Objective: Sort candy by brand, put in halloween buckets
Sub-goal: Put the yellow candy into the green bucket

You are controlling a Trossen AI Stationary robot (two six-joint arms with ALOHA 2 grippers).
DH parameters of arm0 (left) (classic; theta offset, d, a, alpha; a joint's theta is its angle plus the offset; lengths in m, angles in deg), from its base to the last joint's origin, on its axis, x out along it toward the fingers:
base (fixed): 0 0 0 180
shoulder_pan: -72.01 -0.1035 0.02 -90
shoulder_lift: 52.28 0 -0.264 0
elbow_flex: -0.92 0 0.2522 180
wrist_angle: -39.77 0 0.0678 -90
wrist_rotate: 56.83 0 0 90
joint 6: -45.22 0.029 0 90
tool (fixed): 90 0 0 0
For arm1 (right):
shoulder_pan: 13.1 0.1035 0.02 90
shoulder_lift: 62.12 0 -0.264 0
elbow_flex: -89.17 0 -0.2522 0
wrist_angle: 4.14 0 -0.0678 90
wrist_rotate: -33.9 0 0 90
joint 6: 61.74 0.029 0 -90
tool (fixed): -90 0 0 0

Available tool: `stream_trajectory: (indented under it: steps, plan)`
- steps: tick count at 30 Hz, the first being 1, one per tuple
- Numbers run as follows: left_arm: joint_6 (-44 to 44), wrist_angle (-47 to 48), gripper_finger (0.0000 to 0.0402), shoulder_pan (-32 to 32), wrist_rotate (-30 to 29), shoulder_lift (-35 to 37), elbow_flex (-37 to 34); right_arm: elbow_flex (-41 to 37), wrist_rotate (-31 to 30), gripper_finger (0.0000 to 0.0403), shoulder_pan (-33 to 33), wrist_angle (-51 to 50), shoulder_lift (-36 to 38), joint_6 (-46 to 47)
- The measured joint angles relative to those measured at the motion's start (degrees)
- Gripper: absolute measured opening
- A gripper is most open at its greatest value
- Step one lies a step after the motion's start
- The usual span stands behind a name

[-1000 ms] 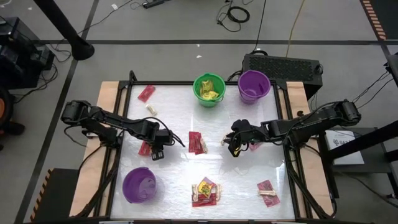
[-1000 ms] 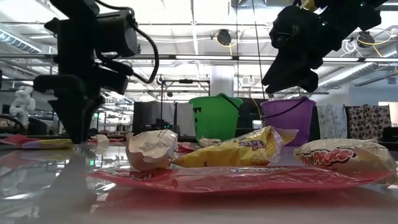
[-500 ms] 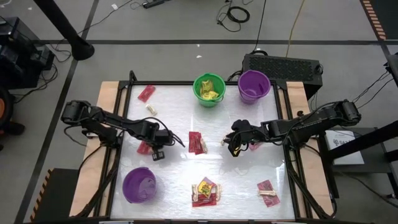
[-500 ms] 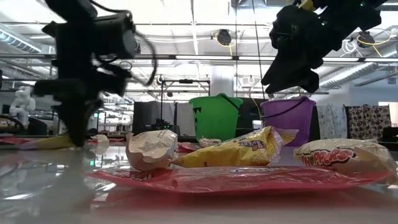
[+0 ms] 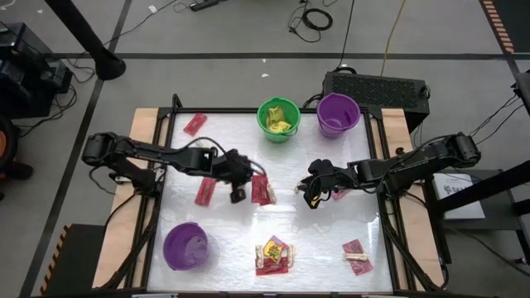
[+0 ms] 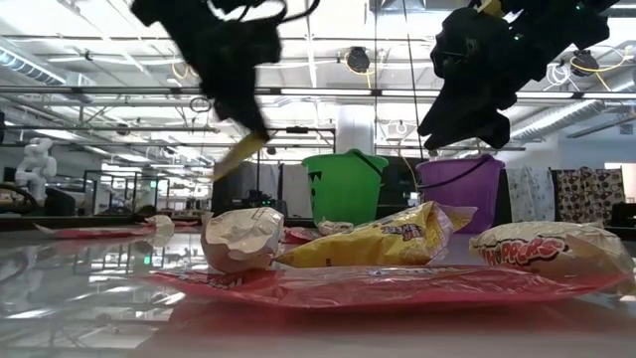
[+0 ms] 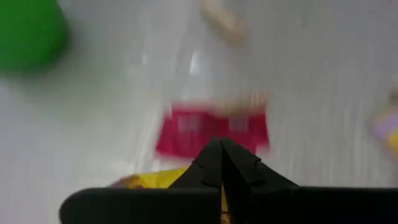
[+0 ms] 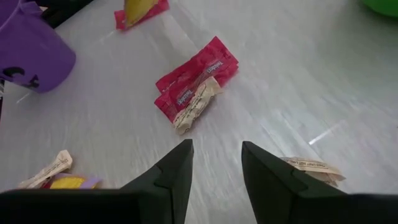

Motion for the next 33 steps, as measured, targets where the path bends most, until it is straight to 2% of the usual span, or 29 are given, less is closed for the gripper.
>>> stream_trajectory:
  steps: [4,7,11,13,17,21,33]
  plan:
    - [-0.2,-15.6,0.0001,-4.2,-1.2,0.0,0.7,0.0,0.0,0.013,0.0,0.0,0.0,0.0]
    - [-3.9,-27.6,0.0001,-8.7,-3.0,0.0,0.7,0.0,1.2,0.013,0.0,0.0,0.0,0.0]
    - [-8.7,-38.5,0.0,-16.5,-3.5,-2.1,0.7,0.0,2.4,0.013,0.0,-0.1,0.0,0.3]
    - [-11.1,-43.5,0.0,-19.8,-1.8,-4.4,0.9,0.0,2.7,0.013,0.0,-0.2,0.0,0.4]
    - [-15.1,-44.8,0.0,-24.4,3.3,-10.3,4.5,0.1,2.7,0.013,0.0,-0.4,0.0,-0.1]
    - [-17.4,-44.6,0.0005,-26.6,4.4,-14.6,7.3,0.1,2.7,0.013,0.0,-0.4,0.0,-0.2]
    - [-17.8,-44.8,0.0081,-27.7,5.9,-15.4,7.7,0.1,2.8,0.013,0.5,-0.5,0.0,0.1]
